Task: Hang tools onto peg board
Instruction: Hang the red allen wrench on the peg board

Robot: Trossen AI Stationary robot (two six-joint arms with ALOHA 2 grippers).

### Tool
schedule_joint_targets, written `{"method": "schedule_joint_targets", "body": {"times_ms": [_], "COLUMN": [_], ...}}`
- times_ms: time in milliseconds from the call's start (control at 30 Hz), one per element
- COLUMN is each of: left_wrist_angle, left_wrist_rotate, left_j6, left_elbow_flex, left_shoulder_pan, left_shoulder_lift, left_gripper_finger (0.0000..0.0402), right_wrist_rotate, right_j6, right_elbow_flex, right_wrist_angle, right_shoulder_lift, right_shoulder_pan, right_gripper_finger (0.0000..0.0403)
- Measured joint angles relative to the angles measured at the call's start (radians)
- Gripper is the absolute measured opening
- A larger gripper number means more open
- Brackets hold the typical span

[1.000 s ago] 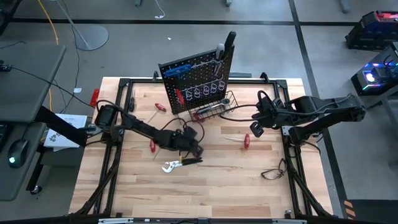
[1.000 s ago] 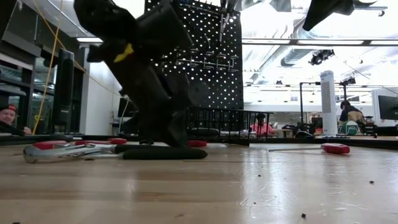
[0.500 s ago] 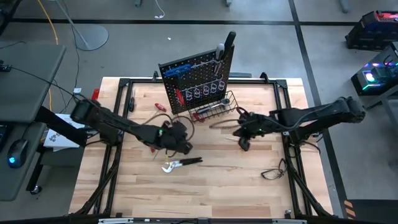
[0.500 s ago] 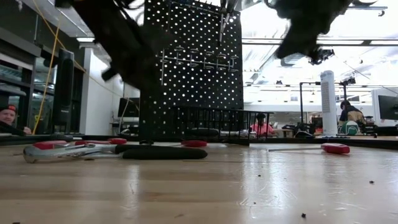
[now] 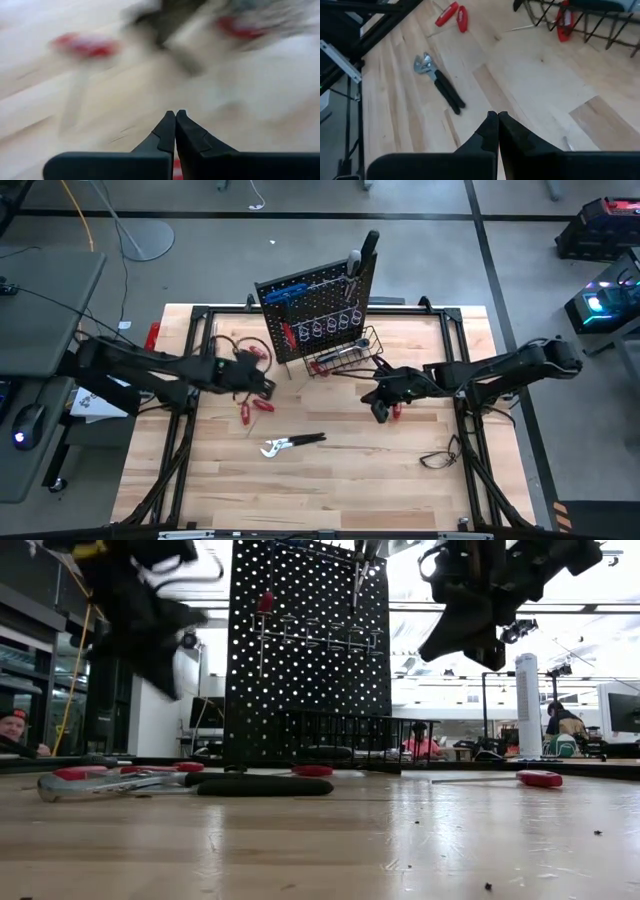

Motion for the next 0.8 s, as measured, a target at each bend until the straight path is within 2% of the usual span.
{"method": "schedule_joint_targets", "body": {"times_ms": [67,133,300,467,567,800], "left_wrist_angle": [-0.093,-0.101,-0.001,0.121,0.187,0.292], "left_wrist_rotate": [0.000,0.001,0.024,0.099,0.113,0.238], "left_j6": [-0.012,0.035,0.229,0.462,0.552,0.721], "left_elbow_flex": [-0.001,-0.001,0.000,0.000,0.000,0.000], "left_shoulder_pan": [0.058,0.123,0.281,0.414,0.483,0.596], "left_shoulder_lift": [-0.003,0.003,0.085,0.195,0.228,0.281], "left_gripper_finger": [0.0000,0.0000,0.0000,0.0000,0.0000,0.0000], "right_wrist_rotate": [0.010,0.012,0.007,0.001,0.001,0.001], "right_j6": [0.000,0.000,0.000,0.027,0.048,0.064], "right_elbow_flex": [0.000,0.000,0.000,0.000,0.000,0.000], "right_wrist_angle": [0.002,0.001,0.001,0.001,0.001,0.001], "right_shoulder_lift": [0.002,0.005,0.005,0.005,0.005,0.005], "right_shoulder_pan": [-0.007,-0.012,-0.019,-0.018,-0.016,-0.015], "right_gripper_finger": [0.0000,0.0000,0.0000,0.0000,0.0000,0.0000]}}
